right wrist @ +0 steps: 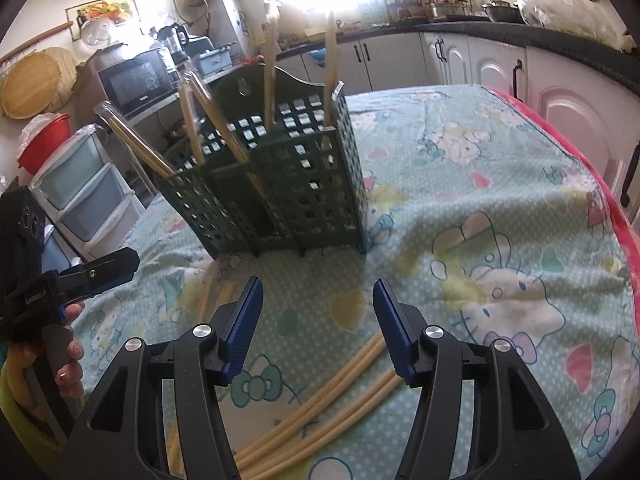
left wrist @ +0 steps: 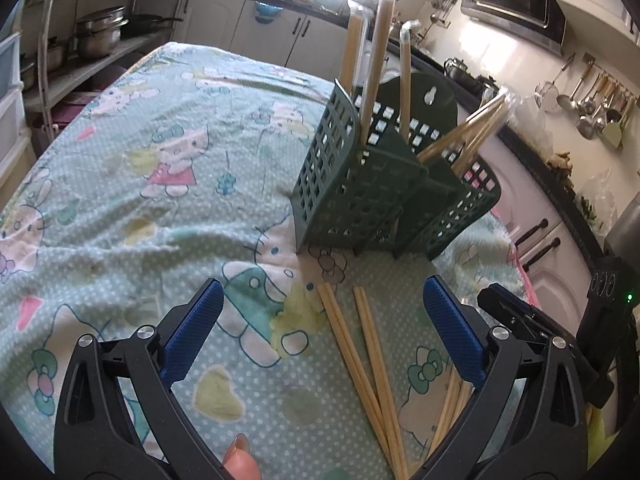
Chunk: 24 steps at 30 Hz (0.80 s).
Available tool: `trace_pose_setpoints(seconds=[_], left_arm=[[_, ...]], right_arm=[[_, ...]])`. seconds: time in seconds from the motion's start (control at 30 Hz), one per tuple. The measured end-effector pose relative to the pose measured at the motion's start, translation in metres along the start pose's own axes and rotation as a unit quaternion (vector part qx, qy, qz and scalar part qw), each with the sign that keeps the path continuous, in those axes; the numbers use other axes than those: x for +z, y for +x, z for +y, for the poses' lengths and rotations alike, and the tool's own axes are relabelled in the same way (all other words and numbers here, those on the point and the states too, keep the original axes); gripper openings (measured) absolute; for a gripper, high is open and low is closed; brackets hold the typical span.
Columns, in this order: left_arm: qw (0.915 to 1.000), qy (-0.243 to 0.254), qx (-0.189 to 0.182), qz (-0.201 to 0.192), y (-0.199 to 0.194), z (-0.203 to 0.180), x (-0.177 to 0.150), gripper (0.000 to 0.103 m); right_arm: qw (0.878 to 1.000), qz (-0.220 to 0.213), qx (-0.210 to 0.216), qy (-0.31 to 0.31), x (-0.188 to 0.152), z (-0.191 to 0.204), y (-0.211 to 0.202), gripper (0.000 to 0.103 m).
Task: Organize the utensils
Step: 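Withdraw both tools from the caddy toward the remaining loose chopsticks, then close the left tool on a chopstick while the right tool closes on another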
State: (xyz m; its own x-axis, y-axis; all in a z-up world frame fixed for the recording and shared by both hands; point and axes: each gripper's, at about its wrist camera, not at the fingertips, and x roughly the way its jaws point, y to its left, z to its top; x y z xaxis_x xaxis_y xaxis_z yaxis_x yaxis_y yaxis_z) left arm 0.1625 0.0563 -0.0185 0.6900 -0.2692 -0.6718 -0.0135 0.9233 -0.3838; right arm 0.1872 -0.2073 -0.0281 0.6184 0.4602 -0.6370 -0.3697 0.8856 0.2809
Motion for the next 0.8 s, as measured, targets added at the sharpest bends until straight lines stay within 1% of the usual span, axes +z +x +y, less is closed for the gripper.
trace_pose_setpoints(seconds=[0.2,0.27,0.3,0.37,0.43,0.47,0.53,0.57,0.7,0.77,0.8], left_arm=[[0.9996,0.016,0.002,0.023,0.015,-0.008,-0.008,0.092],[0.9992,0.023,-0.001,0.031,0.02,-0.012,-0.011,0.086],[0.999,0.028,-0.001,0.036,0.023,-0.014,-0.013,0.08],[0.9985,0.032,-0.001,0.043,0.027,-0.017,-0.016,0.075],[0.9982,0.033,-0.004,0.051,0.032,-0.018,-0.018,0.062],[0.9979,0.033,-0.005,0.056,0.034,-0.018,-0.019,0.061],[0.9975,0.03,-0.008,0.064,0.038,-0.016,-0.02,0.053],[0.9974,0.028,-0.009,0.067,0.039,-0.015,-0.02,0.052],[0.9966,0.014,-0.012,0.08,0.048,-0.008,-0.019,0.039],[0.9962,0.01,-0.015,0.085,0.052,-0.006,-0.017,0.035],[0.996,0.008,-0.016,0.087,0.054,-0.005,-0.016,0.031]], right_arm=[[1.0,0.021,-0.018,0.014,-0.005,-0.009,0.006,0.055],[0.999,0.026,-0.021,0.018,-0.006,-0.012,0.008,0.055],[0.999,0.028,-0.024,0.02,-0.006,-0.013,0.008,0.055],[0.999,0.033,-0.027,0.023,-0.006,-0.016,0.01,0.055],[0.998,0.037,-0.032,0.024,-0.007,-0.018,0.012,0.055],[0.998,0.039,-0.033,0.025,-0.007,-0.019,0.013,0.055],[0.998,0.045,-0.037,0.028,-0.007,-0.019,0.015,0.055],[0.998,0.047,-0.037,0.028,-0.007,-0.02,0.016,0.055],[0.997,0.054,-0.04,0.028,-0.007,-0.022,0.019,0.055],[0.997,0.057,-0.041,0.027,-0.007,-0.022,0.02,0.055],[0.997,0.058,-0.042,0.026,-0.007,-0.023,0.021,0.055]])
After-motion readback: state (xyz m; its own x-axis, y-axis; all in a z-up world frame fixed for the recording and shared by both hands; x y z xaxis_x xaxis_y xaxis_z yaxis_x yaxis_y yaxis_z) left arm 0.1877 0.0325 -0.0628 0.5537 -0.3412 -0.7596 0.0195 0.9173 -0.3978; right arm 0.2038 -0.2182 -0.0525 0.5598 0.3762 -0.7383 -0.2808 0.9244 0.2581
